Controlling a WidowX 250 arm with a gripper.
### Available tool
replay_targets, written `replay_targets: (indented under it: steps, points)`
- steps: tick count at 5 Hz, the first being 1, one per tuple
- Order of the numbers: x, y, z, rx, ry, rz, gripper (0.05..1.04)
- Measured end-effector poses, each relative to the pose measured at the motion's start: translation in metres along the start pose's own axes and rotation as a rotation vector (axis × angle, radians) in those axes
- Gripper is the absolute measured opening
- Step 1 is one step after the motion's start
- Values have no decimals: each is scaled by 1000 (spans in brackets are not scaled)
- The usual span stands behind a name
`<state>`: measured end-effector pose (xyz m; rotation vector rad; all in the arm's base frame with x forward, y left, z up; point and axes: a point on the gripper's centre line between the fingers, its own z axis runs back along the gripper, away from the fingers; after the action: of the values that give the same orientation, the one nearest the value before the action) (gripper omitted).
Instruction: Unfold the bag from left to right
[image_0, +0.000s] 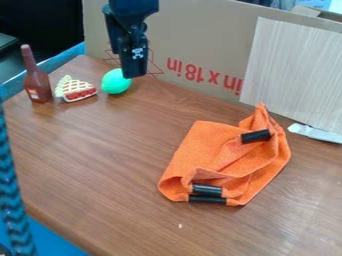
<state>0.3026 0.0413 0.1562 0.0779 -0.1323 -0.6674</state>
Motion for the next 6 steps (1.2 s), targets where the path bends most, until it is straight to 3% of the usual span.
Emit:
replay_targets:
  steps: [1, 2, 4, 5, 6]
  points:
    - [0, 0, -8, -18, 17, 4, 999]
    - [20, -15, -17, -40, 27, -12, 999]
    - [74, -38, -29, 2, -27, -22, 999]
    - [98, -39, -39, 49, -94, -26, 999]
    - [127, -52, -60, 51, -155, -25, 999]
